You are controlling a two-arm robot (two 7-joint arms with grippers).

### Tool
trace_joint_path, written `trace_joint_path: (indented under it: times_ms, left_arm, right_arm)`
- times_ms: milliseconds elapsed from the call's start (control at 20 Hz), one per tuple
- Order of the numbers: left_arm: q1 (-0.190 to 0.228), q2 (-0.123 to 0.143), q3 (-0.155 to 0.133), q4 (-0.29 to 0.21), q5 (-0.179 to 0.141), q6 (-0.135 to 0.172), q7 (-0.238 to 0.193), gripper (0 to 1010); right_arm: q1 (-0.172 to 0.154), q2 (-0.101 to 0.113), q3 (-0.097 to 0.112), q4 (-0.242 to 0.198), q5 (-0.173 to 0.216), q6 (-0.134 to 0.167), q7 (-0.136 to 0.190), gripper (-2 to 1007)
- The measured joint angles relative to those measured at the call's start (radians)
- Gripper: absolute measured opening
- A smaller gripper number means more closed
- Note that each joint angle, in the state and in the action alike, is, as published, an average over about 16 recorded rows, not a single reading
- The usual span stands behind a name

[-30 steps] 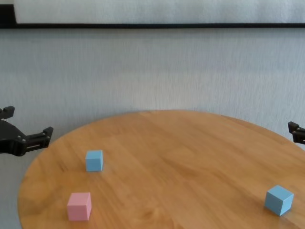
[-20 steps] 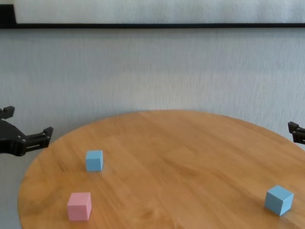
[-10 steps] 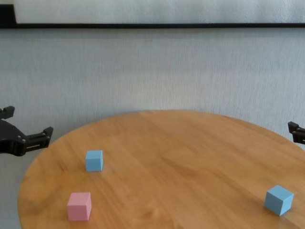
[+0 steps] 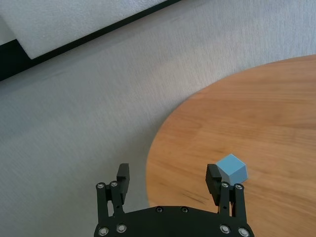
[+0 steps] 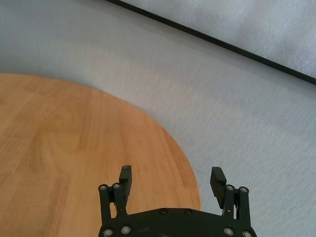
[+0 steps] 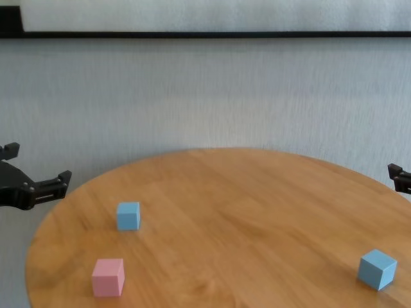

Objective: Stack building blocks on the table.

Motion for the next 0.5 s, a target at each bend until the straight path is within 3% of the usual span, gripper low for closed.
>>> trace_joint_path:
  times_ms: [500]
  left_arm:
    - [0.005,0.002,-0.002,-0.007,-0.004,0.007,-0.006,1003]
  right_arm:
    - [0.000,0.000,0.000,0.000,0.000,0.000,0.000,1005]
